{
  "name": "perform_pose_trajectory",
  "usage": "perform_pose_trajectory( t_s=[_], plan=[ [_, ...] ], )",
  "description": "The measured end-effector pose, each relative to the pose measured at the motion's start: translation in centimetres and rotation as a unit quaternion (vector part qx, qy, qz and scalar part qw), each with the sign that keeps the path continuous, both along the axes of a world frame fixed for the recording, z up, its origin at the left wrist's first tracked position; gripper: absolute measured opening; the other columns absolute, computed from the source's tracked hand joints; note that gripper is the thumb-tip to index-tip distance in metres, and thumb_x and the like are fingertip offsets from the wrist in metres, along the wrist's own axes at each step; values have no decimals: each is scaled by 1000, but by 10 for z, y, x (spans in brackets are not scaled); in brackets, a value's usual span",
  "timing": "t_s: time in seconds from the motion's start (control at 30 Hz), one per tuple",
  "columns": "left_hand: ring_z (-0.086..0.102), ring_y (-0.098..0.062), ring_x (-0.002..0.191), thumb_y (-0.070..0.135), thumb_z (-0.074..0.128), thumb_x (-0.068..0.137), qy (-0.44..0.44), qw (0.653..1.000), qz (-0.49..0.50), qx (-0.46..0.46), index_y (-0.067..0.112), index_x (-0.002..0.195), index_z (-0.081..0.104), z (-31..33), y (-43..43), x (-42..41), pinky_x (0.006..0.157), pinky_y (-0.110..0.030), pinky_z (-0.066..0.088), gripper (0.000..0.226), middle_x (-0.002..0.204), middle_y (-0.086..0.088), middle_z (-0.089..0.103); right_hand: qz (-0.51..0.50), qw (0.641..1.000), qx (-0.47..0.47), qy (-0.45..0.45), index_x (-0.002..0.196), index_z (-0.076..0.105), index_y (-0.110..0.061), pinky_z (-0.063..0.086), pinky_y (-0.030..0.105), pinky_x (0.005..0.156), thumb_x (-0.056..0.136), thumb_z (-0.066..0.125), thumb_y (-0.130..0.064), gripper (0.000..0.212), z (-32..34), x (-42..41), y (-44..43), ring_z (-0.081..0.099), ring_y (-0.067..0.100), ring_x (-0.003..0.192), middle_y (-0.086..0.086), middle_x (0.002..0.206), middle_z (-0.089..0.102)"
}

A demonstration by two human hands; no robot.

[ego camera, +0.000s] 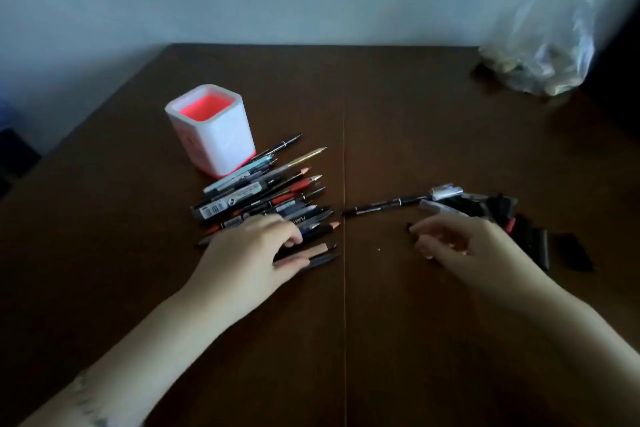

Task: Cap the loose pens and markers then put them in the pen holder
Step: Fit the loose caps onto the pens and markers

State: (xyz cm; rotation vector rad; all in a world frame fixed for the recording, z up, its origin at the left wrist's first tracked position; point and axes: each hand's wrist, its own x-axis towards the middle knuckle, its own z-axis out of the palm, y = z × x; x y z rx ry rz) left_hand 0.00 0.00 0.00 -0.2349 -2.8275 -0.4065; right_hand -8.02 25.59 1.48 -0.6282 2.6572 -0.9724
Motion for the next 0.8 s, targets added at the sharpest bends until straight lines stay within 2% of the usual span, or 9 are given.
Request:
perform_pose_trajectory(
  t_s=[0.1, 0.13, 0.2, 0.3, 0.47, 0.53, 0.6, 0.7, 0.8],
  plan=[
    [53, -5, 89, 40, 64, 79, -48, 999, 24, -6, 22, 105, 63, 2, 6, 7, 65, -16, 42, 31, 100, 11, 60, -19, 1000, -1, 11, 96, 57, -42, 47, 14, 62, 88, 56, -27, 18, 5, 26, 8, 57, -5, 77, -19, 85, 60],
    [52, -6, 96, 42, 61, 82, -67, 997, 31, -19, 24, 110, 60, 4, 9, 9, 72, -19, 44, 34, 106, 12, 58, -10, 1000, 6, 11, 94, 54, -45, 49, 16, 64, 88, 56, -27, 19, 6, 36, 10, 58, -4, 77, -18, 86, 61],
    [50, -6, 103, 42, 57, 85, -89, 995, 40, -34, 25, 114, 57, 4, 13, 12, 75, -19, 41, 34, 111, 11, 55, -3, 1000, 12, 11, 91, 52, -47, 51, 19, 70, 88, 55, -26, 21, 6, 50, 15, 58, -3, 79, -15, 87, 61],
    [49, -7, 103, 37, 55, 88, -110, 992, 44, -49, 25, 115, 55, 5, 17, 9, 72, -16, 36, 30, 112, 9, 54, -5, 1000, 17, 19, 94, 54, -45, 48, 17, 71, 88, 55, -28, 18, 9, 59, 22, 55, -4, 82, -19, 89, 58],
    [53, -14, 105, 29, 57, 88, -188, 979, 57, -56, 20, 121, 53, 13, 27, -6, 85, -26, 44, 34, 117, 1, 57, -22, 999, 4, 36, 97, 57, -44, 43, 12, 66, 88, 54, -29, 17, 4, 64, 33, 53, -7, 82, -22, 90, 57],
    [56, -14, 102, 29, 55, 89, -214, 973, 58, -72, 19, 119, 54, 12, 28, -11, 85, -27, 45, 32, 115, 0, 57, -29, 999, -4, 37, 95, 56, -45, 42, 10, 64, 88, 55, -28, 18, -1, 65, 39, 53, -9, 79, -23, 86, 56],
    [57, -13, 97, 31, 52, 91, -211, 972, 57, -89, 19, 114, 55, 10, 31, -14, 80, -24, 44, 26, 110, 2, 57, -39, 998, -12, 39, 94, 58, -44, 41, 8, 62, 88, 56, -28, 18, -4, 62, 45, 53, -10, 75, -23, 83, 56],
    [55, -10, 96, 34, 48, 92, -162, 980, 51, -105, 21, 110, 56, 5, 36, -16, 75, -19, 41, 23, 108, 4, 56, -60, 997, -22, 51, 94, 58, -43, 41, 4, 60, 88, 56, -25, 18, -4, 53, 52, 52, -15, 73, -24, 82, 57],
    [55, -11, 99, 33, 53, 89, -91, 992, 62, -66, 19, 113, 58, -2, 40, -14, 75, -20, 43, 27, 110, 4, 57, -103, 991, -39, 79, 95, 60, -38, 43, 8, 56, 87, 58, -22, 18, -1, 39, 57, 56, -7, 67, -20, 81, 60]
  ],
)
